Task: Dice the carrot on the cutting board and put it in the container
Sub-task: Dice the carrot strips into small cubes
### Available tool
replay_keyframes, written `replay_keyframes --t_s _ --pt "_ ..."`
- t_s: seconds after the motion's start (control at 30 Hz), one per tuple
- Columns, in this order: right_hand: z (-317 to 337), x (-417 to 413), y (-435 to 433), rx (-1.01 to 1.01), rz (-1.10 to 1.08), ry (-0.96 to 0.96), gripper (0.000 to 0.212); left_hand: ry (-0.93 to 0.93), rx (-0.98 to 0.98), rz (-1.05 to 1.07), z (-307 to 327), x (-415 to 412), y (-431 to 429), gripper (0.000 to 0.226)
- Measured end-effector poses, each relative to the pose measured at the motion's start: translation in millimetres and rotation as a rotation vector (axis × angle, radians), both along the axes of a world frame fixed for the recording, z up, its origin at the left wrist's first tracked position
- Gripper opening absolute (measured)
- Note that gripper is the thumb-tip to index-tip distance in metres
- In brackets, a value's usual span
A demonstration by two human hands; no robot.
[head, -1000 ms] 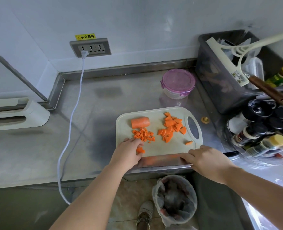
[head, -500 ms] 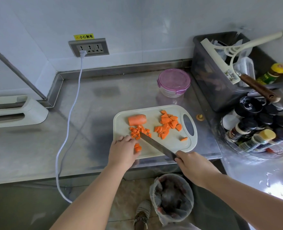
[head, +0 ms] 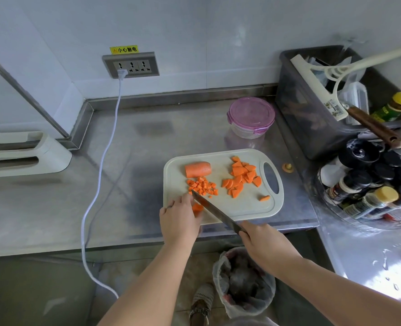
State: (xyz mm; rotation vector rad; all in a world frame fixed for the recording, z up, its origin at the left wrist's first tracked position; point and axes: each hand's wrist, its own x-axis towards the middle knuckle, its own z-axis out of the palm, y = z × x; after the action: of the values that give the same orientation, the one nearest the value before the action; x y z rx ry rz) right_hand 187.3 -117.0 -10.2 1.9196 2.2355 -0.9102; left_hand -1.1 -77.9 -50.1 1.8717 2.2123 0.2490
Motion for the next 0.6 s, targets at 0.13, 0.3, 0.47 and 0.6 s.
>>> replay_keyframes --t_s 0.13,0.3,0.47,0.6 --pt "0.0 -1.4 -1.9 -0.020 -0.002 -0.014 0.024 -0.001 0.042 0.014 -2.4 -10.3 -10.8 0.039" --pt "-1.1 -4.5 -4.9 -0.024 0.014 -0.050 0.024 -0.036 0.001 0.035 -4.0 -11.3 -13.6 0.029" --pt "2.2 -5.3 -4.1 -0.010 0.012 -0.065 0.023 -0.102 -0.007 0.087 -5.7 -7.9 -10.9 0.029" --pt "2.7 -4.8 -3.8 0.013 0.019 -0.064 0.020 -0.130 -0.007 0.116 -6.4 -7.2 -10.8 0.030"
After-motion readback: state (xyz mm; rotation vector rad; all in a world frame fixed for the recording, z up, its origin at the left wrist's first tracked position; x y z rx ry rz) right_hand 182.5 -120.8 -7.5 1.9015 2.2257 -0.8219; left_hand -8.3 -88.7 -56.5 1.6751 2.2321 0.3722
